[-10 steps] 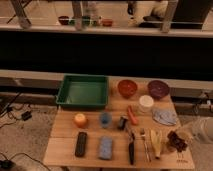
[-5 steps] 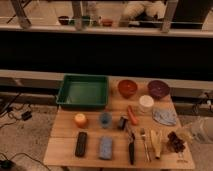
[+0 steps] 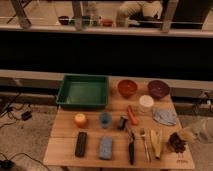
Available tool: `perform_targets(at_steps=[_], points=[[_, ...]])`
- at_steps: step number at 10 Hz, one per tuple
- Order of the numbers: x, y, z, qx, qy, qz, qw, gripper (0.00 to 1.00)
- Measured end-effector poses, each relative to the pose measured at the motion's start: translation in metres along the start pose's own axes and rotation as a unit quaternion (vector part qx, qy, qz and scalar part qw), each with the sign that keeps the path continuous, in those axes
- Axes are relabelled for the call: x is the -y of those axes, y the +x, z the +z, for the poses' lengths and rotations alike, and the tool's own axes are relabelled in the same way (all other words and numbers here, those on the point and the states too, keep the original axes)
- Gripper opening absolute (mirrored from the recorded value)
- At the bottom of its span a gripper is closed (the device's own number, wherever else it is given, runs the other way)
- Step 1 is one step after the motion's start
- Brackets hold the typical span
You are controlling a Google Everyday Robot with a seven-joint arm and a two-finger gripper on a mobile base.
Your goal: Place grapes in metal cup
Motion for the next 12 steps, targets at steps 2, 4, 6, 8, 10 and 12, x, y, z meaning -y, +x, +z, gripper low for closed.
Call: perform_targets(at_steps=[2, 4, 6, 8, 10, 12], points=[[0.004, 0.004, 0.005, -0.006, -0.008, 0.005, 0.9999, 0.00], [0.006, 0.006, 0.010, -0.010, -0.015, 0.006, 0.9998, 0.00], [0.008, 0.006, 0.015, -0.014, -0.023, 0.006, 0.9996, 0.00], [0.009, 0.006, 0.020, -0.018, -0.031, 0.004, 0.9994, 0.00], [0.009, 0.007, 0.024, -0.023, -0.040, 0.002, 0.9990, 0.00], [0.008, 0.008, 0.028, -0.027, -0.046, -0.001, 0.9986, 0.00]])
